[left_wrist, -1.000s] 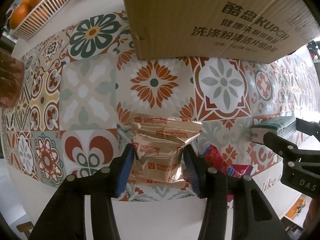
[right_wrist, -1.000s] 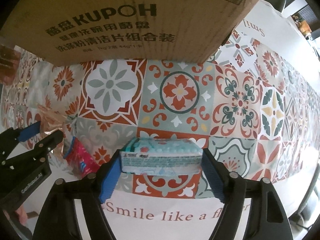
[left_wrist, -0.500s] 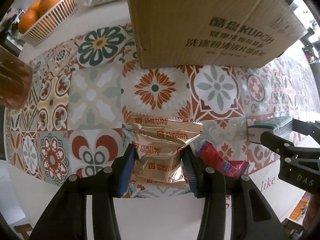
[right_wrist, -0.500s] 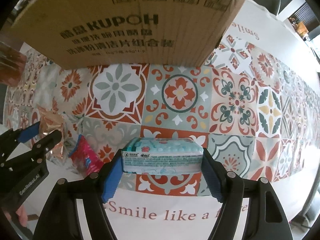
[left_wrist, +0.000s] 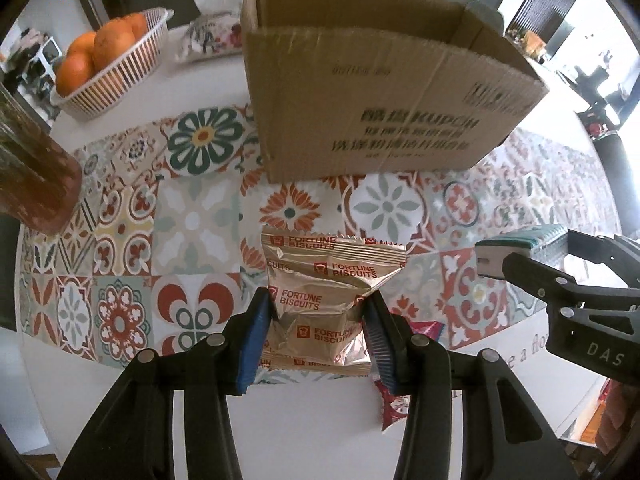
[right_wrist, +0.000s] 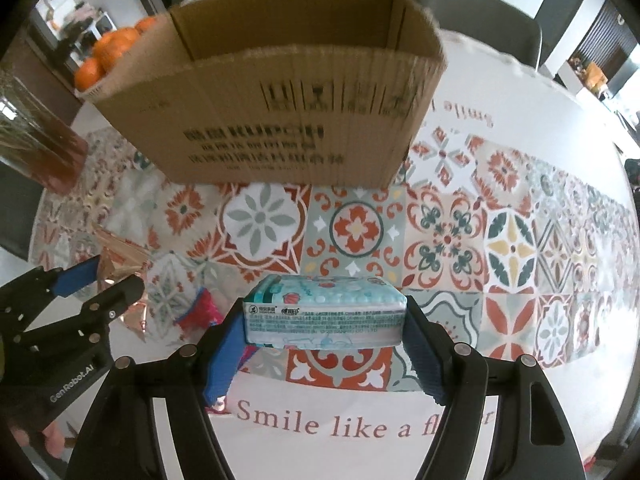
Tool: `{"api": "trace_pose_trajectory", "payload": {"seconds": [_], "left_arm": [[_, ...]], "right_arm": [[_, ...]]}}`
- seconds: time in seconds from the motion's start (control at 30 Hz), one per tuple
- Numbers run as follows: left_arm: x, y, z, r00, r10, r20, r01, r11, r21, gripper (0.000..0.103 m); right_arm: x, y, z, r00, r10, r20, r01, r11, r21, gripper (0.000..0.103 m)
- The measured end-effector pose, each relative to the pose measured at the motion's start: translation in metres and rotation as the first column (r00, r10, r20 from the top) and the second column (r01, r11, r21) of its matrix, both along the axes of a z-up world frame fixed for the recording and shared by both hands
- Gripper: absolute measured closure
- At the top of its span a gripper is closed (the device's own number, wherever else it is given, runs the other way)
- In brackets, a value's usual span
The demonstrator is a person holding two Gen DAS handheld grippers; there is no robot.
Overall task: Organize soft objects
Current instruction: 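Lift the wipe pack and biscuit bag and carry them over the box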
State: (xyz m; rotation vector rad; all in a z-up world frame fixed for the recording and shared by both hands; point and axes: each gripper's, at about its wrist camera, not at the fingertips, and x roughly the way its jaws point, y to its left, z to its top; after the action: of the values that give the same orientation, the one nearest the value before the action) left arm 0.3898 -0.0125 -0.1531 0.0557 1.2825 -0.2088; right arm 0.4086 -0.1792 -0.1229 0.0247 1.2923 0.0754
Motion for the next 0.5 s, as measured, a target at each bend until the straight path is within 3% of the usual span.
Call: {"api": "trace_pose_trajectory", "payload": {"seconds": [0.5], "left_arm": [[-0.009, -0.005, 0.067, 0.985, -0.018, 0.174, 0.024, 0.999, -0.030, 0.057]], "right_arm": [[-0.014, -0.004, 0.052, 0.983, -0.020, 0.184, 0.012, 0.999, 0.045, 0.029]]}}
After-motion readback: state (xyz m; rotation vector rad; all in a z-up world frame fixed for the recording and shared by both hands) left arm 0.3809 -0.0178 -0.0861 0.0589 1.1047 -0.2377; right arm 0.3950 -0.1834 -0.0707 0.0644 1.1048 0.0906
